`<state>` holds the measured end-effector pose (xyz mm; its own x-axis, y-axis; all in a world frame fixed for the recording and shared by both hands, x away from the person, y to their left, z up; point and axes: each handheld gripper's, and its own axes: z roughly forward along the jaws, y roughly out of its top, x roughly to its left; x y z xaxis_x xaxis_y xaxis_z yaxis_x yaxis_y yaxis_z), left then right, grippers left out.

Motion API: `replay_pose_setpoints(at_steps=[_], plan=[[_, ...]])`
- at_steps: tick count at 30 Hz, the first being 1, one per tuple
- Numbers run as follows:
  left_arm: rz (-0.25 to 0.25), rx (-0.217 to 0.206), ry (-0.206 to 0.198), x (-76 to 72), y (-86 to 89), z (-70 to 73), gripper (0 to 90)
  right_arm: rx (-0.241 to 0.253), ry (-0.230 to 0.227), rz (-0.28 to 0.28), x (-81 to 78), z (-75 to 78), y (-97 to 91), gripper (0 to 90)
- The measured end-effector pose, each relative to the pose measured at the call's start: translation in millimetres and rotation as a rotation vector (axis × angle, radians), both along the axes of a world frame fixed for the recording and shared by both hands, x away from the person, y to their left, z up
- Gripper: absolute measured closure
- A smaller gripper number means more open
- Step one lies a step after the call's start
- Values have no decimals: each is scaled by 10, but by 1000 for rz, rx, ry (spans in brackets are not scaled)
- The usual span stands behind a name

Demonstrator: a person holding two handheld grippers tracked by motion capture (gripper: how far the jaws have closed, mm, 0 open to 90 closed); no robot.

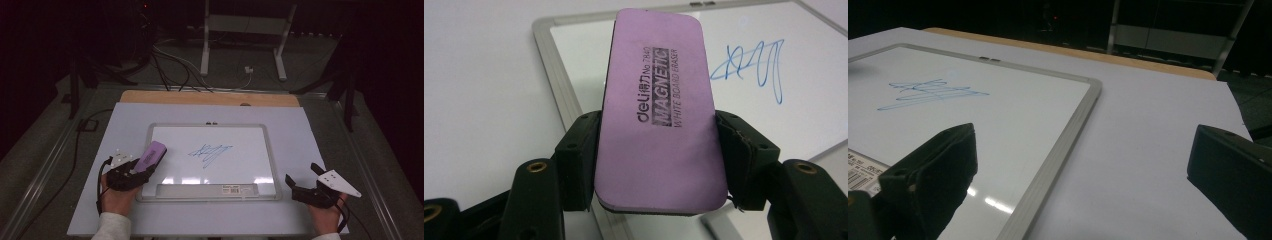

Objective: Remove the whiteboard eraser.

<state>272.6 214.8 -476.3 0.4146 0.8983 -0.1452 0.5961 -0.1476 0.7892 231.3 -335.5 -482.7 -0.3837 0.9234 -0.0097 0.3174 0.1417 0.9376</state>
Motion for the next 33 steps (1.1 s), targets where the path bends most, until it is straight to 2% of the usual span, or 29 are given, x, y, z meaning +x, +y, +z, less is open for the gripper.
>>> replay_pose_setpoints(at_steps=[15, 24, 33], plan=[[-34, 19, -65, 234, -300, 120, 412, -3, -5, 0, -3, 3, -8, 0], [-47, 12, -75, 353, -406, 106, 411, 0, -6, 4, -4, 6, 5, 0], [-64, 14, -67, 483, -566, 2, 411, -2, -9, 5, -5, 6, 7, 0]])
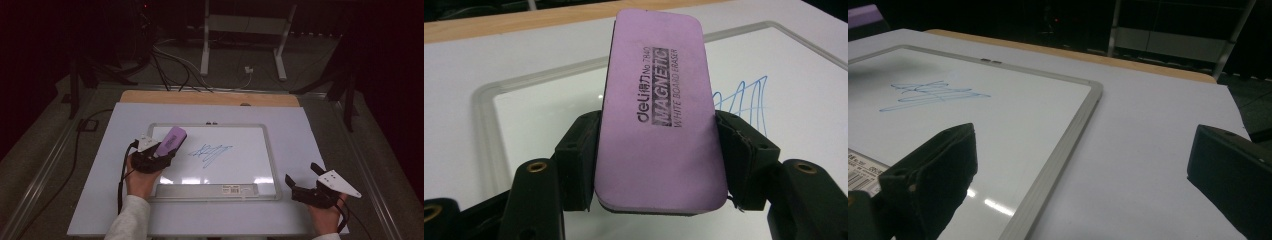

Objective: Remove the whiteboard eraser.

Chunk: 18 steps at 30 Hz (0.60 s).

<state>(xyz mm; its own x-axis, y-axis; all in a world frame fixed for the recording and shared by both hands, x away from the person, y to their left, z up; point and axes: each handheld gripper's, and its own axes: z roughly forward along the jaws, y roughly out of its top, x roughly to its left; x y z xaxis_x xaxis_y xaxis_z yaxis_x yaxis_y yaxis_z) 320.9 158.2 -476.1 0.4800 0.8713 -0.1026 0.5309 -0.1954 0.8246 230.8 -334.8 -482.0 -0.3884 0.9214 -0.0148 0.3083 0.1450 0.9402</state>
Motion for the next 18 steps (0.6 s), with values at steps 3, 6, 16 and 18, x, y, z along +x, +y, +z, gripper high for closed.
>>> replay_pose_setpoints(at_steps=[3, 6, 16, 18], plan=[[-8, 7, 7, 31, -84, -56, 411, 1, 1, 0, 1, -2, -1, 0], [-19, 10, 15, 58, -165, -109, 411, 2, 0, 1, -1, -2, -2, 0], [-54, 44, 62, 114, -308, -248, 410, -2, -1, 5, 1, -3, 4, 0], [-55, 51, 71, 122, -319, -269, 410, -3, -1, 5, 3, -5, 2, 0]])
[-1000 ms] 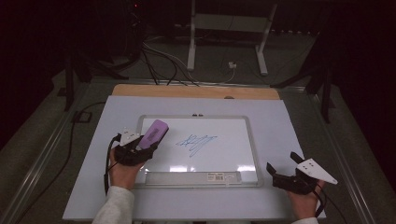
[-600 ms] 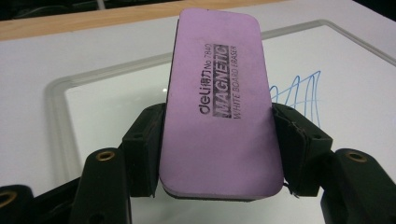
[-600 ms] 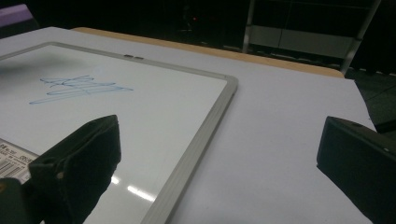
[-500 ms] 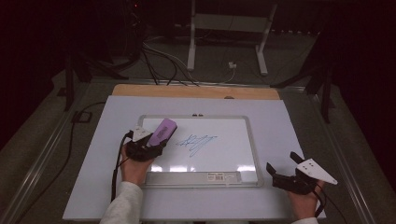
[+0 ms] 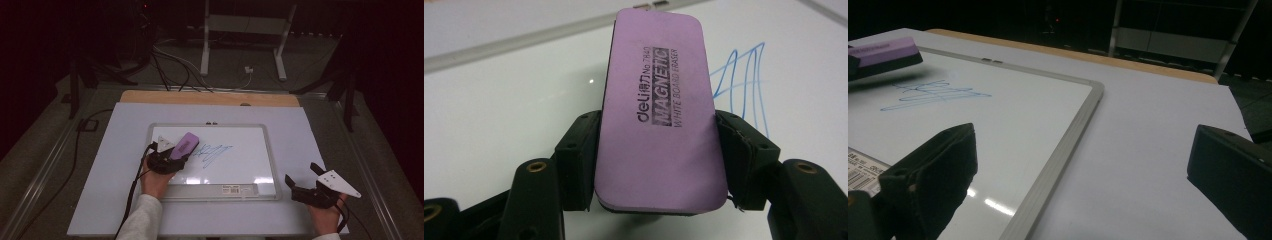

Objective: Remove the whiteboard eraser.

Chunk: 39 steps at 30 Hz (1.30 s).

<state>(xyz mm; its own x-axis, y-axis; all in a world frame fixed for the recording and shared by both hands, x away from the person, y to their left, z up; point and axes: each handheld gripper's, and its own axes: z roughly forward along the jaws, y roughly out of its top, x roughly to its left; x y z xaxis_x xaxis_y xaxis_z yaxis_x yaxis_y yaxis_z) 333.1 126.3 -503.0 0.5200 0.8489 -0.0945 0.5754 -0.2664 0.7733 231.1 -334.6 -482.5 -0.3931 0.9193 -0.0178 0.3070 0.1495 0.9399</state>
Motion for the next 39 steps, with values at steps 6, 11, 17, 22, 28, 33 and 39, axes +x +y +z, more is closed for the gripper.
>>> replay_pose_setpoints(at_steps=[6, 11, 17, 22, 28, 33, 39], plan=[[8, 31, 21, 22, -17, -40, 411, -3, 2, 0, 5, -3, 5, 0], [22, 36, 33, 52, -7, -56, 409, -5, 2, 2, 6, -4, 10, 0], [28, 3, 19, 116, -17, -17, 266, -4, 5, 1, 13, -8, 10, 0], [29, -10, 17, 206, -58, 32, 254, -5, 7, 1, 16, -9, 13, 0], [1, 21, 52, 282, -124, -37, 323, -1, 9, -3, 16, -13, -16, 0], [10, 50, 58, 301, -134, -37, 412, -3, 8, -1, 17, -11, -6, 0], [57, 51, 62, 367, -53, -37, 415, -5, 10, -1, 21, -17, -6, 0]])
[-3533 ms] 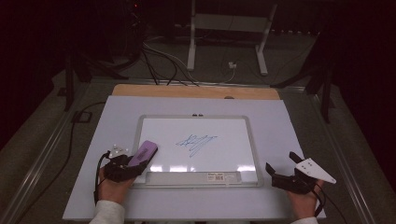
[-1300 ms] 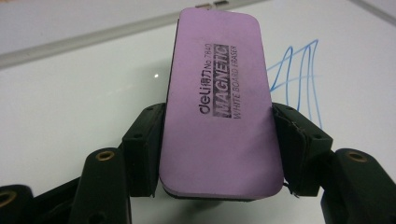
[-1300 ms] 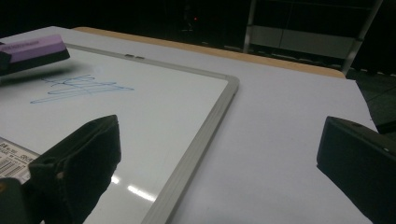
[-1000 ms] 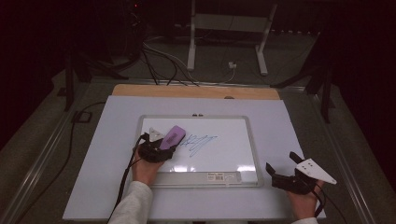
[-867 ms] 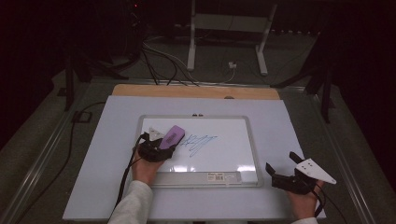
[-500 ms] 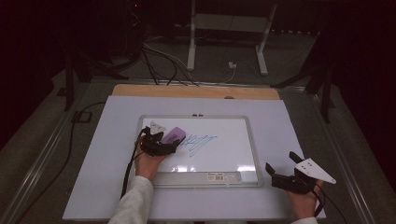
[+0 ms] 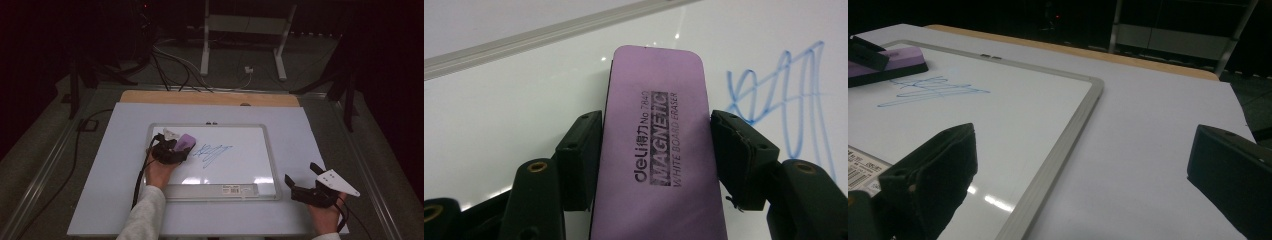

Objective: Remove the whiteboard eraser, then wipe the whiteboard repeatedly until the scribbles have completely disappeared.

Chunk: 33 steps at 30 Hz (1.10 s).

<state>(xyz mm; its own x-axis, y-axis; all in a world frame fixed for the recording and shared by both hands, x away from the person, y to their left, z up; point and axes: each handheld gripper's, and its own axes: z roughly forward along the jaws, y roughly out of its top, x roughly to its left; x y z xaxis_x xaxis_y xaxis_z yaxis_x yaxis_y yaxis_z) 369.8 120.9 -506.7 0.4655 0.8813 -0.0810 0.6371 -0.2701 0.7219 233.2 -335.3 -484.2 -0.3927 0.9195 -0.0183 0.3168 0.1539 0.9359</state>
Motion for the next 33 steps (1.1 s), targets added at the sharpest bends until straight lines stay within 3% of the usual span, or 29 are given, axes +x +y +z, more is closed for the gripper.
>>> replay_pose_setpoints(at_steps=[11, 23, 26, 29, 33], plan=[[-9, 10, 0, -20, -38, 5, 416, -3, 2, 1, 5, 0, 12, 0], [-93, 13, -6, -212, -328, 9, 417, -4, 5, 4, 8, -2, 16, 0], [-90, 32, -23, -246, -358, 11, 417, -6, 7, 3, 3, -5, 9, 0], [-58, 46, -28, -214, -311, 15, 418, -1, 4, -3, -9, 1, -7, 0], [45, 84, -22, -114, -186, 35, 418, 1, 6, -8, -5, 0, -16, 0]])
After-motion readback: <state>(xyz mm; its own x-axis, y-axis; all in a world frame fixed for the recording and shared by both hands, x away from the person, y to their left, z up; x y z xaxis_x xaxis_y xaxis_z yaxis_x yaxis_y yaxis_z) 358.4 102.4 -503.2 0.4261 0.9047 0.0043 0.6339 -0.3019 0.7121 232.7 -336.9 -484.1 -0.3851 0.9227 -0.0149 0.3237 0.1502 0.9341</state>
